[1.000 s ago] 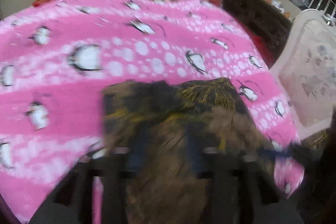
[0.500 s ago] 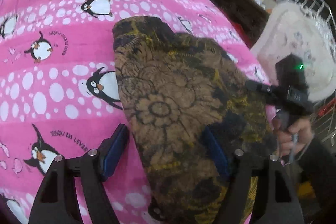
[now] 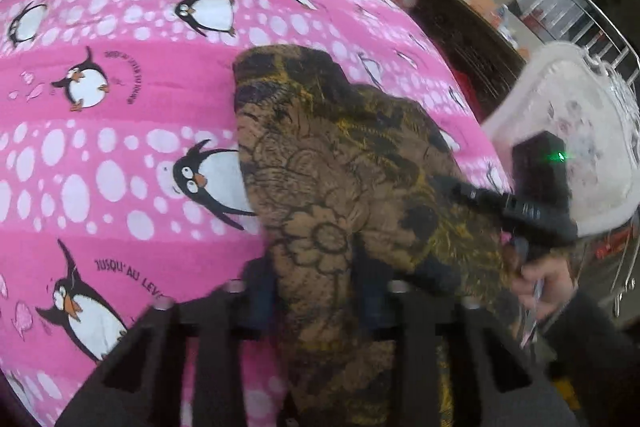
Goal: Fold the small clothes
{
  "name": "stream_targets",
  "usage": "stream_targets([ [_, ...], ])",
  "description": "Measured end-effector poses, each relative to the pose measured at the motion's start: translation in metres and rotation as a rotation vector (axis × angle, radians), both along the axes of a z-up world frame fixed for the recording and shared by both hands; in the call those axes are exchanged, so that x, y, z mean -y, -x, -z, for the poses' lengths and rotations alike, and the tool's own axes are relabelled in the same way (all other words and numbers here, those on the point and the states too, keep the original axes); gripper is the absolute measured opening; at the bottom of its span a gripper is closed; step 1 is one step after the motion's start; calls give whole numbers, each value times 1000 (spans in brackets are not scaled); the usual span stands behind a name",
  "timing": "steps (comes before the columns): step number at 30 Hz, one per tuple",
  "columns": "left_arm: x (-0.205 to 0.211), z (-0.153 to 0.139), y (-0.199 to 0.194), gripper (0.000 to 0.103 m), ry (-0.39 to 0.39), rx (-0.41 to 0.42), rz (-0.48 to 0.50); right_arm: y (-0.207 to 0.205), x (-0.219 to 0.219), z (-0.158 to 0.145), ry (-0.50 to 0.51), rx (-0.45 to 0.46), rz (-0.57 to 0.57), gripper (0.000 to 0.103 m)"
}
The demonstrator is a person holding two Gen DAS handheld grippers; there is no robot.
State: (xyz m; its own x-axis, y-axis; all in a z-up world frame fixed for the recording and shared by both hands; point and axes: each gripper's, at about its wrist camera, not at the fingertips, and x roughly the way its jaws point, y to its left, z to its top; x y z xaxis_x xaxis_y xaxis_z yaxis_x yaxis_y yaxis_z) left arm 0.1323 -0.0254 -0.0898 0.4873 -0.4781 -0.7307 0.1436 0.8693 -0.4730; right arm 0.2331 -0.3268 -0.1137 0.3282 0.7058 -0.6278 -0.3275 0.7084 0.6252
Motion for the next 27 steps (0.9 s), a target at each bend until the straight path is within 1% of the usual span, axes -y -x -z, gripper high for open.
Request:
stream_targets([
  [1,5,-5,4,21,-42,26,-4,3,-4,-5,15,10,1,27],
  [2,8,-10,7,20,-75,49,-2,4,-6,-11,34,18,7,25],
  [3,10,-17,11,20,-97,77,-4,5,-10,-18,54,29,9,23],
  [4,7,-23,13,19,-95,97,-11,6,-14,-24,68,41,10,23],
  [6,-3,-34,12,19,-71,107,-10,5,-18,-35,83,51,12,22],
  [7,-10,-40,13,19,-74,121,-18,4,-23,-41,76,58,10,22],
  [9,-29,-52,13,19,-90,148,-36,2,-36,-52,47,78,-5,22],
  [13,-78,-69,8,19,-103,160,-82,-8,-81,-66,-21,100,-46,22],
  [16,-113,-70,2,20,-130,145,-115,-21,-122,-65,-40,103,-82,22],
  [18,-130,-56,-6,22,-142,117,-129,-28,-142,-59,-27,115,-92,22],
  [19,-133,-46,-10,28,-166,104,-135,-30,-146,-51,-12,110,-84,22],
  [20,-136,-34,-13,30,-183,73,-145,-36,-150,-37,22,74,-63,25],
  [21,-137,-18,-18,32,-191,19,-149,-40,-151,-24,51,26,-44,30],
  [22,-140,-12,-20,38,-179,2,-155,-44,-150,-8,74,-53,-23,35],
  [23,-144,-13,-18,42,-163,10,-176,-45,-146,-2,41,-84,-6,36],
  [24,-148,-19,-16,45,-154,17,-193,-45,-140,-4,5,-92,17,38],
  [25,-152,-25,-13,45,-152,29,-206,-44,-136,-9,6,-93,35,40],
  [27,-160,-40,-8,46,-160,63,-222,-38,-128,-25,38,-59,53,41],
])
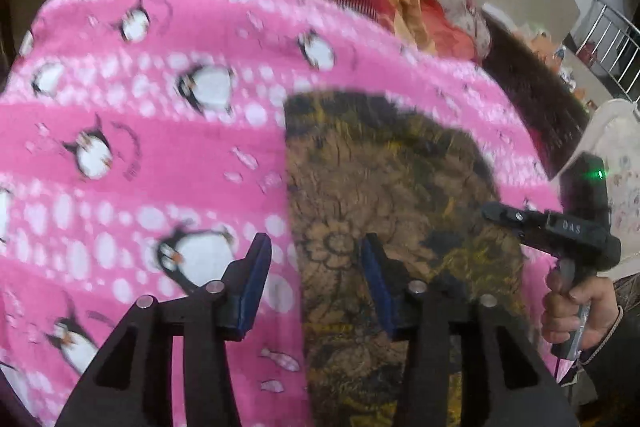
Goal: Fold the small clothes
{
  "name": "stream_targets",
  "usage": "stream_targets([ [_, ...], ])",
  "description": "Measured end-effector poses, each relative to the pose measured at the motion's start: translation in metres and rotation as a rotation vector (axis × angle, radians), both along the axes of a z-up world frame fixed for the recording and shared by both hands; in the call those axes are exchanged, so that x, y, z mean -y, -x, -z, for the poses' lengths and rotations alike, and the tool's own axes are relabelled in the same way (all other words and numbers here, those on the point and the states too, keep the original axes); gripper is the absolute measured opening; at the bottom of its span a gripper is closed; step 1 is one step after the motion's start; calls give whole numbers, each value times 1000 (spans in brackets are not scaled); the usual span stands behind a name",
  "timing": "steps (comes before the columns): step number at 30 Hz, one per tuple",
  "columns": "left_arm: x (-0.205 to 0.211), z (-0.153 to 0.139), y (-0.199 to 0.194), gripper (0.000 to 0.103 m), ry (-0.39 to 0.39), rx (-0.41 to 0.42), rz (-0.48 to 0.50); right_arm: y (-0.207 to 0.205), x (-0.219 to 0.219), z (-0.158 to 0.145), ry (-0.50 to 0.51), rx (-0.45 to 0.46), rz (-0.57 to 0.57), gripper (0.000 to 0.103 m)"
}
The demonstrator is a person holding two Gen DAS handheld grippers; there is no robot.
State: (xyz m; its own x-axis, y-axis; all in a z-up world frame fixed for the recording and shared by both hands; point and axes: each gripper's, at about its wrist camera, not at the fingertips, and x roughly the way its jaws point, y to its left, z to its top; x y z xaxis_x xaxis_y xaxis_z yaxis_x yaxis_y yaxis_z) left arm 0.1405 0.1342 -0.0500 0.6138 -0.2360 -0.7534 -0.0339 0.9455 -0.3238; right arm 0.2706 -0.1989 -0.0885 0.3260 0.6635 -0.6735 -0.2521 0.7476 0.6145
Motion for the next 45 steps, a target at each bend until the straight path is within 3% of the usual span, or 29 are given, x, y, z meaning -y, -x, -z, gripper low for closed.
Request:
stream_targets([
  [3,-6,-24,6,46,6,59,-16,26,7,-45,55,145,-17,43],
  [6,14,-29,1,46,25,77,22,69,-21,-89,129,341,-162,43],
  [10,49,-9,-18,46,-14,55,40,109,-79,-89,299,488,-350,43],
  [12,59,3,-27,47,-49,52,5,109,-98,-72,355,487,-381,43],
  [13,59,8,-26,50,-61,50,-9,108,-107,-56,430,489,-404,43],
  [15,59,23,-28,51,-42,29,-44,103,-106,-18,561,440,-441,40],
  [16,61,28,-27,54,-28,41,-36,102,-92,-4,579,449,-432,40],
  [18,69,32,-21,61,-75,94,-1,93,-71,0,483,412,-378,44],
  [20,80,34,-20,70,-124,114,36,91,-67,2,463,402,-367,44],
  [22,85,35,-23,79,-138,109,65,91,-68,-2,472,393,-358,44],
  [25,74,36,-24,80,-67,113,59,113,-72,-33,470,441,-367,41],
  [28,65,39,-24,80,9,121,39,156,-76,-55,405,509,-481,41],
  [29,65,39,-24,80,4,121,40,166,-80,-52,424,511,-514,41],
  [31,65,39,-24,80,-12,118,43,174,-87,-22,564,466,-572,40],
  [32,66,39,-23,80,-20,119,42,176,-84,-12,577,476,-565,40],
  [36,71,23,-26,80,-69,87,48,161,-75,-31,487,397,-527,39],
  [38,65,5,-33,80,-21,100,38,154,-72,-54,434,428,-504,39],
  [40,59,-13,-49,80,-46,126,-7,136,-72,-70,462,478,-433,39],
  [42,55,-13,-77,80,-82,73,-33,108,-74,-78,516,499,-333,39],
  [45,52,8,-111,80,-112,-63,-68,68,-82,-77,468,503,-275,39],
])
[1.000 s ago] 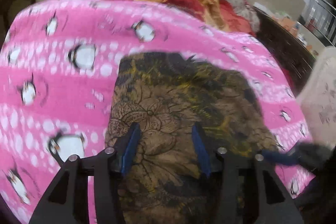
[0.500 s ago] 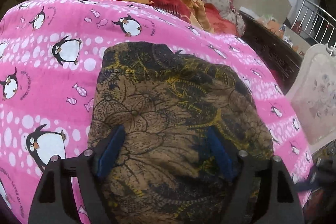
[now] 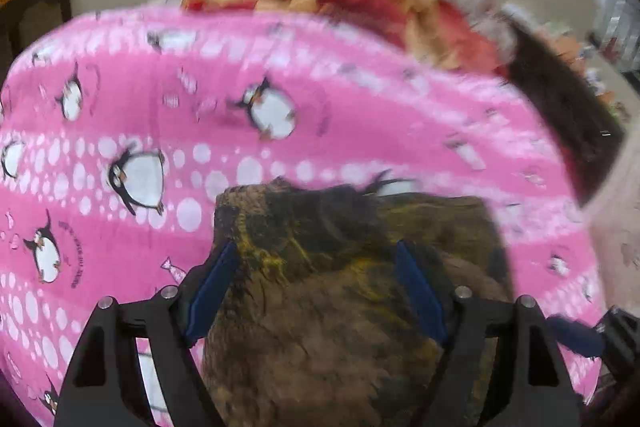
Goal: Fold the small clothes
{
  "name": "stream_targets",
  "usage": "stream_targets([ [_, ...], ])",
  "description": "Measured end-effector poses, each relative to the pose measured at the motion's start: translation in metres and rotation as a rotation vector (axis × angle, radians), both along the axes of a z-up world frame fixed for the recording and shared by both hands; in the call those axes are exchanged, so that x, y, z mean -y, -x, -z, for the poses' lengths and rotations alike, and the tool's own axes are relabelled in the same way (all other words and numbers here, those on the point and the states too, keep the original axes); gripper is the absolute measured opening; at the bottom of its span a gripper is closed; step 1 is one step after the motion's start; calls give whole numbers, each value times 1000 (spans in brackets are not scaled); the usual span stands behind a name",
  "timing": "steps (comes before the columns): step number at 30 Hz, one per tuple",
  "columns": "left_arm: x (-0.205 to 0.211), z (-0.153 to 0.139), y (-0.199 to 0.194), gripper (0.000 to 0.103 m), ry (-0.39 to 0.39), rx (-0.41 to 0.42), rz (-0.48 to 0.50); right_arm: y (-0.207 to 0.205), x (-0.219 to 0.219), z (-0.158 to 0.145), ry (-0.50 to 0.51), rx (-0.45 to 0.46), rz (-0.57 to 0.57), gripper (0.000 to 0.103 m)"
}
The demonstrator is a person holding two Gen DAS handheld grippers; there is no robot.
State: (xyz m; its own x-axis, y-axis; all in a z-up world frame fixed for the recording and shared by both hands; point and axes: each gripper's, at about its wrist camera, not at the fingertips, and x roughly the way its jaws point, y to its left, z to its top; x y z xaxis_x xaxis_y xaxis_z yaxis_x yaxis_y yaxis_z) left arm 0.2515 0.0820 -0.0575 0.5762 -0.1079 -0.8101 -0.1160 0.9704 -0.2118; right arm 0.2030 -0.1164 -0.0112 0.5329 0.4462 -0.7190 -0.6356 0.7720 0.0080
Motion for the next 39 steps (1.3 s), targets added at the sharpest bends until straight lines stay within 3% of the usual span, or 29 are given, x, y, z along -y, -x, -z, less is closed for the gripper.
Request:
stream_targets([
  [3,3,18,-16,79,-38,-70,-11,-32,-16,22,31,-40,-29,39],
  [5,7,21,-19,81,-56,-75,-7,-60,-22,53,112,-98,30,36],
  [6,7,22,-22,83,-59,-86,-2,-68,-18,62,98,-139,40,35],
  [10,4,15,-25,84,-61,-87,16,-68,-15,54,67,-166,44,34],
  [16,-7,-32,44,85,-61,68,39,-1,13,10,27,-105,11,38],
  [18,-4,-39,79,87,-78,95,64,28,23,4,39,-94,43,46],
  [21,5,-39,131,103,-108,117,77,70,44,9,18,-94,99,58],
  [25,35,-19,174,103,-146,82,146,101,59,24,-52,-129,178,59],
  [28,45,9,183,103,-128,34,137,116,55,29,-63,-91,177,59],
  [31,42,30,183,103,-100,-1,89,115,44,59,76,-92,160,60],
  [34,43,30,181,103,-107,-6,85,115,55,71,30,-88,223,76],
  [39,37,32,183,103,-67,13,74,118,63,75,-21,-89,225,80],
])
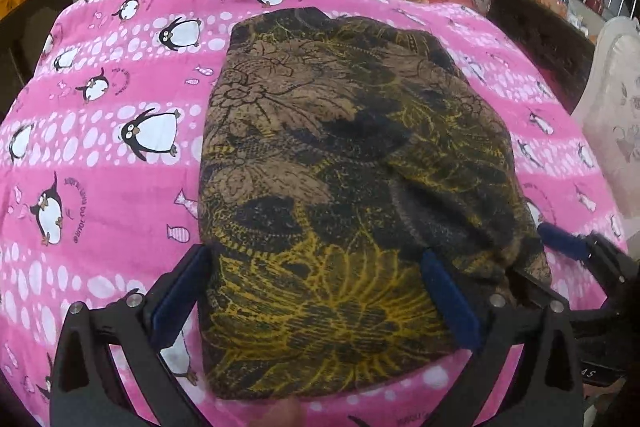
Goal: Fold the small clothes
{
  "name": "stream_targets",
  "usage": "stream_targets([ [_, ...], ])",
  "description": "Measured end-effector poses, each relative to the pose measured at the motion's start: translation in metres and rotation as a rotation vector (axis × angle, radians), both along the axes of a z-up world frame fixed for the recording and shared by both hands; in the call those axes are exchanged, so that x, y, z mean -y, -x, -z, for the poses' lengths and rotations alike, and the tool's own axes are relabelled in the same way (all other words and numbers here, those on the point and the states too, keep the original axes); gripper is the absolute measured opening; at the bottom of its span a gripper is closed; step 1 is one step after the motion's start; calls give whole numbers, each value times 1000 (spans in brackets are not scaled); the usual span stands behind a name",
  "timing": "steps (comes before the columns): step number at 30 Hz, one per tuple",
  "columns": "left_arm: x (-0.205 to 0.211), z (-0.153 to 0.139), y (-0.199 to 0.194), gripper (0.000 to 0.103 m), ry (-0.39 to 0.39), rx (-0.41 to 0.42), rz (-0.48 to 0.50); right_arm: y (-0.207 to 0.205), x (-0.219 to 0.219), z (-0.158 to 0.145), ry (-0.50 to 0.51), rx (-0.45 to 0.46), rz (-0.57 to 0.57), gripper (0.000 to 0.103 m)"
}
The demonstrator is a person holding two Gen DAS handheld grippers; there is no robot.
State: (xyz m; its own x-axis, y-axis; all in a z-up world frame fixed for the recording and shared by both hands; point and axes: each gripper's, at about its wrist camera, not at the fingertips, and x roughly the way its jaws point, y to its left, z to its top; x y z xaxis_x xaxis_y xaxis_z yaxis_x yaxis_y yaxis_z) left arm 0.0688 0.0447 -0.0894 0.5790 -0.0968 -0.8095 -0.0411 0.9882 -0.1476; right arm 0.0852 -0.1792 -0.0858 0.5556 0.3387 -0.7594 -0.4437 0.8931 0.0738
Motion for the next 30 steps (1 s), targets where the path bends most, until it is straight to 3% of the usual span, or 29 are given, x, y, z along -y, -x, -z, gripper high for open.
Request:
stream_targets([
  [6,-7,2,-5,103,50,-16,-17,3,0,0,0,7,3,81],
  [9,-2,-2,-7,103,13,-33,-19,1,-1,-5,22,-22,9,81],
  [14,13,-39,16,103,-131,-9,-91,17,14,-45,49,-37,99,81],
  [22,33,-95,51,103,-103,53,-74,57,43,-104,75,31,141,83],
  [30,45,-109,63,103,-126,62,-65,73,50,-117,75,41,151,84],
])
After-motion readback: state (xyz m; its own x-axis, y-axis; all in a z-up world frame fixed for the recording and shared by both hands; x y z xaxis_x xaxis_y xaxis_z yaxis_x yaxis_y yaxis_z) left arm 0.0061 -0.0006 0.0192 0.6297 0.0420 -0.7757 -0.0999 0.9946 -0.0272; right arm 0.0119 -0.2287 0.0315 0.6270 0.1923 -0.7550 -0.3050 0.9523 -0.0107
